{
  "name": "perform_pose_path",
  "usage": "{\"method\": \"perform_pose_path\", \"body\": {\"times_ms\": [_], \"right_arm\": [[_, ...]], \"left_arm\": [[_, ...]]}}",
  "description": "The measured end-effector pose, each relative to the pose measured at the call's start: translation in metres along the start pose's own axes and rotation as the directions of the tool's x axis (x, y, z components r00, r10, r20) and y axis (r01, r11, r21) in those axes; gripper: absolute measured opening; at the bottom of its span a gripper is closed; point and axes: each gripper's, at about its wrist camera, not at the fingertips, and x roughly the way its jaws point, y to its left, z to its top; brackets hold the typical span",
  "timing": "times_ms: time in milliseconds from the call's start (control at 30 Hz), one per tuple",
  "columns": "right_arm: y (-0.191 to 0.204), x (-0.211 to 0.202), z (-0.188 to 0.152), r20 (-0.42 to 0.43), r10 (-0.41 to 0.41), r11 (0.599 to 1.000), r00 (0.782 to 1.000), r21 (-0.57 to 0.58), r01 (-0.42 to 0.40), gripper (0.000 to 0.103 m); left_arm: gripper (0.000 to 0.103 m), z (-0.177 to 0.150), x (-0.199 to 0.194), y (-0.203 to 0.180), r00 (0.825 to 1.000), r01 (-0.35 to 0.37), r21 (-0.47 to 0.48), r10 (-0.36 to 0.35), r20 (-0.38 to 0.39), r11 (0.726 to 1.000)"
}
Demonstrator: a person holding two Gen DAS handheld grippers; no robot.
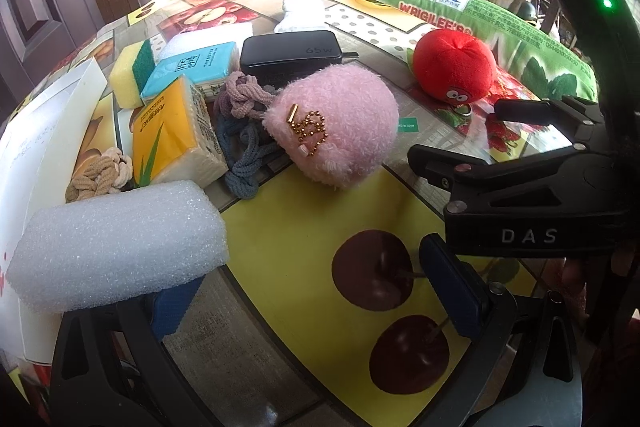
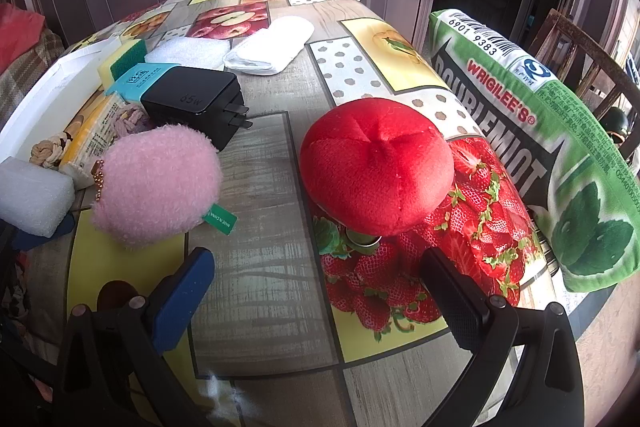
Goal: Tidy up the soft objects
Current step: 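Move the right tool to the red plush ball while the left tool approaches the zebra-print cloth, then close the right tool on the red plush ball while the left tool grasps the zebra-print cloth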
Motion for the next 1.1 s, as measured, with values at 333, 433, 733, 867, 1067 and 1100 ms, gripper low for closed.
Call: {"method": "perform_pose_path", "body": {"times_ms": [333,433,733,867,1067,1100], "right_arm": [[-0.025,-0.045,0.001,0.121,0.058,0.998,0.991,0.004,-0.059,0.103],[-0.042,-0.063,0.011,0.203,0.05,0.998,0.978,0.03,-0.057,0.103],[-0.069,-0.033,0.035,0.141,0.049,0.999,0.989,-0.028,-0.045,0.103],[-0.054,-0.019,0.039,0.109,0.073,0.994,0.991,-0.087,-0.063,0.103],[-0.037,0.002,0.047,0.057,0.061,0.99,0.997,-0.131,-0.053,0.102],[-0.036,0.004,0.047,0.05,0.059,0.989,0.997,-0.138,-0.051,0.102]], "left_arm": [[0.103,-0.008,-0.115,0.01,0.955,0.069,-0.004,-0.065,0.29,0.998],[0.103,-0.022,-0.133,0.047,0.953,0.032,-0.139,0.012,0.302,0.99],[0.103,-0.081,-0.099,0.086,0.996,0.044,-0.322,-0.015,0.092,0.946],[0.103,-0.078,-0.087,0.079,0.998,0.036,-0.312,-0.017,0.063,0.949],[0.089,-0.065,-0.063,0.076,1.0,0.029,-0.303,-0.028,0.008,0.953],[0.082,-0.065,-0.058,0.077,0.999,0.035,-0.312,-0.039,-0.009,0.949]]}}
